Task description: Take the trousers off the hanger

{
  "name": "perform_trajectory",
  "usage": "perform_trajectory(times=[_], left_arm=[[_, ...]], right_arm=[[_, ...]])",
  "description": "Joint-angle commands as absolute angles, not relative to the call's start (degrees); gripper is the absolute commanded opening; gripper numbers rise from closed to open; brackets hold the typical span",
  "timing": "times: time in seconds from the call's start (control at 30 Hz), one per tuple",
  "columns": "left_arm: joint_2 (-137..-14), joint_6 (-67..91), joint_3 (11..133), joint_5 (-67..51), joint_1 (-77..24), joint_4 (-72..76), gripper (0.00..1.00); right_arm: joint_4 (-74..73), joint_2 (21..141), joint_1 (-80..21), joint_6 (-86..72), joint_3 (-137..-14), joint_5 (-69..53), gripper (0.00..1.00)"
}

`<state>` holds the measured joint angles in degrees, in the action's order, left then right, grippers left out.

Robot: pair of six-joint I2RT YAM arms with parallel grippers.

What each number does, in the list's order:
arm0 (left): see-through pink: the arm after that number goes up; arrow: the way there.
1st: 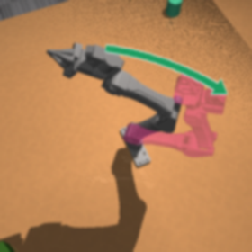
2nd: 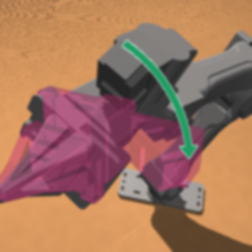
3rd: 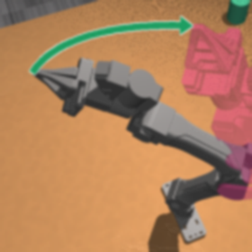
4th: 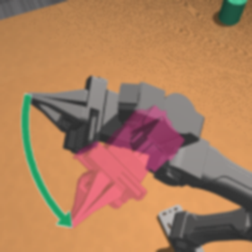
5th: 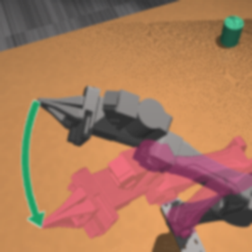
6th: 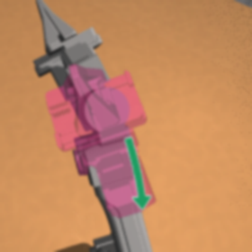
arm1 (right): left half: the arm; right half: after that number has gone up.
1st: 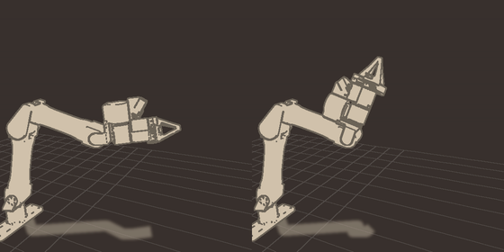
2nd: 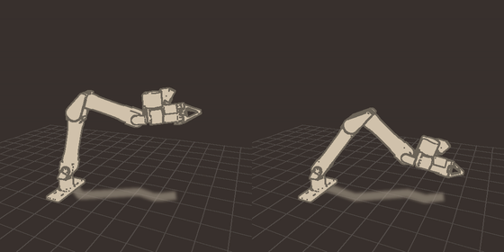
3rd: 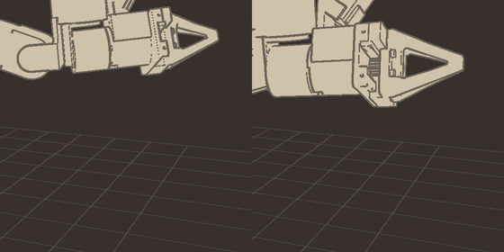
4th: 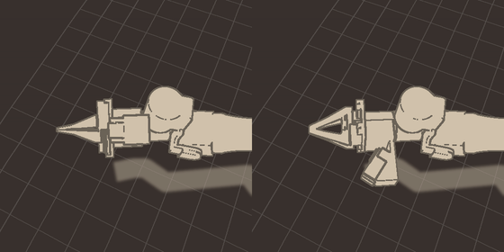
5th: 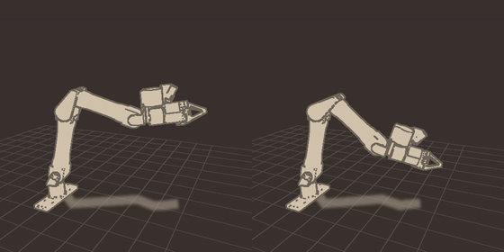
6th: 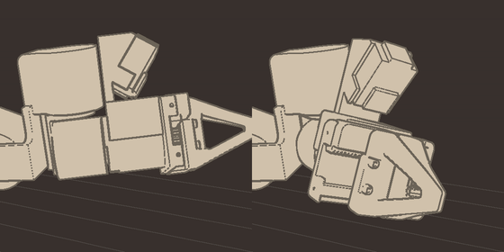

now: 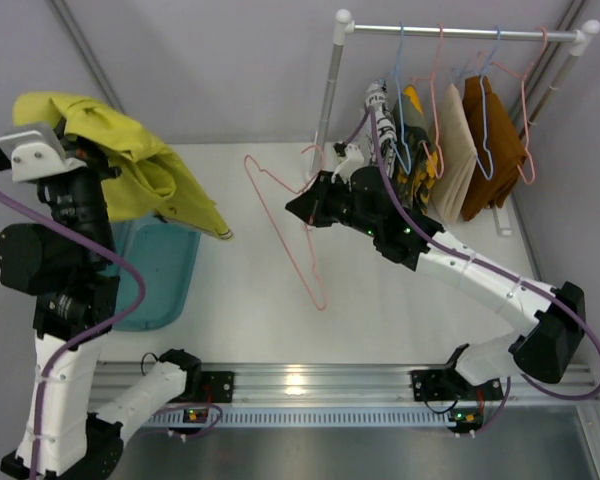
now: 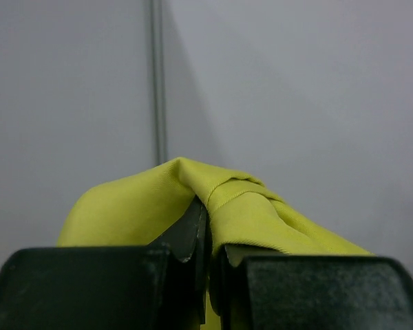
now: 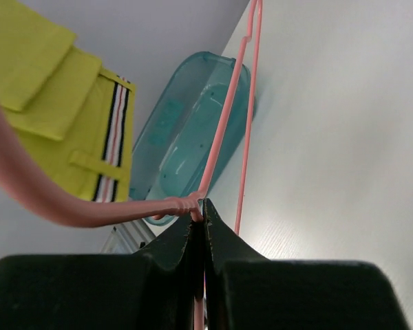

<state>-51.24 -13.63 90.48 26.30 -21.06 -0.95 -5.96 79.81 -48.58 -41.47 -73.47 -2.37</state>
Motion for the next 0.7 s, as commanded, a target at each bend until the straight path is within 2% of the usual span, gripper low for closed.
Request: perform_trajectory(times=[0.0, 0.33, 0.5, 0.67], left_arm=[[-44.0, -23.2, 82.0, 30.5, -16.6, 11.2, 0.0], [-25.1, -25.9, 48.1, 35.7, -2.4, 11.2, 0.0], [-25.9, -30.1, 35.3, 34.6, -2.4, 19.2, 0.0], [-37.6, -29.4, 27.9, 29.3, -2.3, 30.5, 0.0]], right_arm=[[-3.8, 76.3, -48.5, -39.2, -75.1, -1.8, 0.0], [-3.8, 74.4, -48.3, -36.7, -74.8, -3.8, 0.0], [-4.1, 74.4, -48.1, -36.7, -75.7, -4.7, 0.0], [-4.7, 73.8, -48.0, -36.2, -76.0, -4.7, 0.0]])
